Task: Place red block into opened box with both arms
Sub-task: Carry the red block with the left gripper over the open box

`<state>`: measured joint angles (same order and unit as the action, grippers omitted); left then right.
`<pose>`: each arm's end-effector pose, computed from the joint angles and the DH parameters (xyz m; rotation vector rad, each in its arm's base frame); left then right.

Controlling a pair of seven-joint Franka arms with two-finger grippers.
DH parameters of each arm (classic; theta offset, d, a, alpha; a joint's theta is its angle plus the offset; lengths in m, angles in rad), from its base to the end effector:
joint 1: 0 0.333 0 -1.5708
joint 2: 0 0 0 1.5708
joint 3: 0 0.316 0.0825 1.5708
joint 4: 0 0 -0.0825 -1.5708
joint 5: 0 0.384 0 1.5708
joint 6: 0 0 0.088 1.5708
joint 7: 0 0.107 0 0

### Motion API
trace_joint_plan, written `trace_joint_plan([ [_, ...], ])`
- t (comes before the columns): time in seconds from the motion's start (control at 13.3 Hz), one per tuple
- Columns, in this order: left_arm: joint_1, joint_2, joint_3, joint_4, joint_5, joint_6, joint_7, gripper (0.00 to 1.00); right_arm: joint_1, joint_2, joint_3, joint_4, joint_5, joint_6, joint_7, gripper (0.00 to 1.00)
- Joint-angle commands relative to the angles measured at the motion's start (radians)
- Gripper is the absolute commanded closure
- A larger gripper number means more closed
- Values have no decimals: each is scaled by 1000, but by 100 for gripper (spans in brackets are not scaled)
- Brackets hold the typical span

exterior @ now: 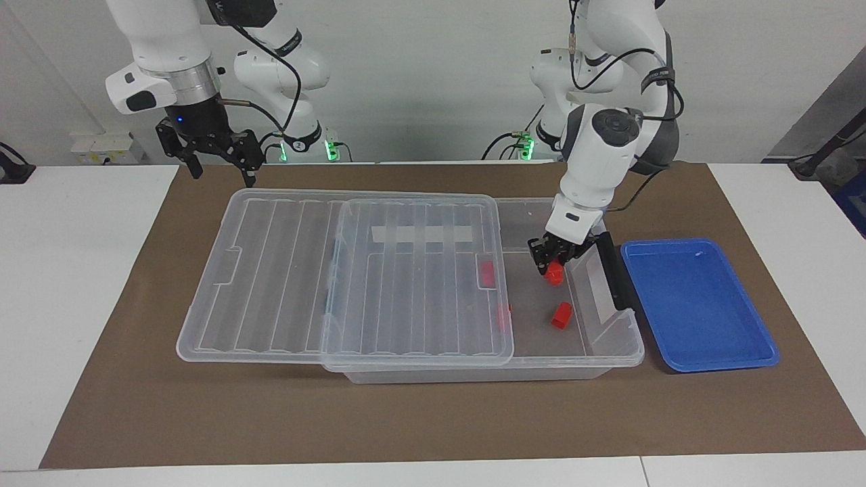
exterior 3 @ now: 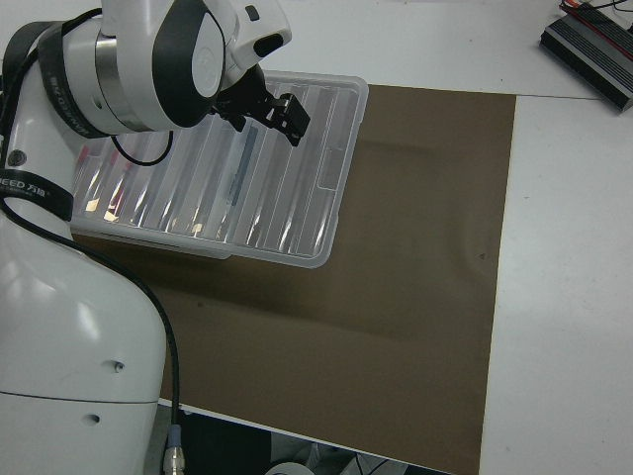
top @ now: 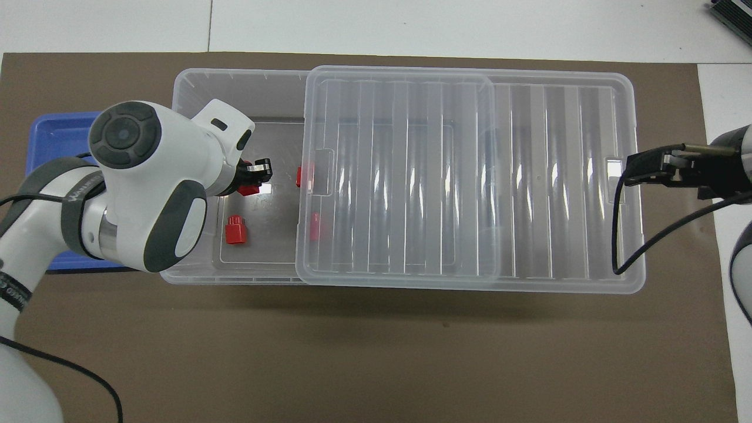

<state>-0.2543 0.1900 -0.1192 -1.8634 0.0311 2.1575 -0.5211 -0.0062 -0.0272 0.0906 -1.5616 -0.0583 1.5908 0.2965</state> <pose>0.5768 -0.2210 0.4261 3.0893 0.2089 0.1505 0.5470 0.0409 0.6458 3.0734 -0.3278 0.1032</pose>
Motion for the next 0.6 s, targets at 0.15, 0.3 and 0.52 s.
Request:
trace_joint_plan([
  [0.15,-51,64,13,-8,99,88,-102,100,-29,30,-3,32,26,-43,18,0],
  [0.3,-65,123,13,-8,115,126,-131,100,-26,24,-2,18,25,-40,15,0],
  [0.52,-63,149,13,-54,119,211,-142,100,-23,15,-2,0,26,-38,7,0],
])
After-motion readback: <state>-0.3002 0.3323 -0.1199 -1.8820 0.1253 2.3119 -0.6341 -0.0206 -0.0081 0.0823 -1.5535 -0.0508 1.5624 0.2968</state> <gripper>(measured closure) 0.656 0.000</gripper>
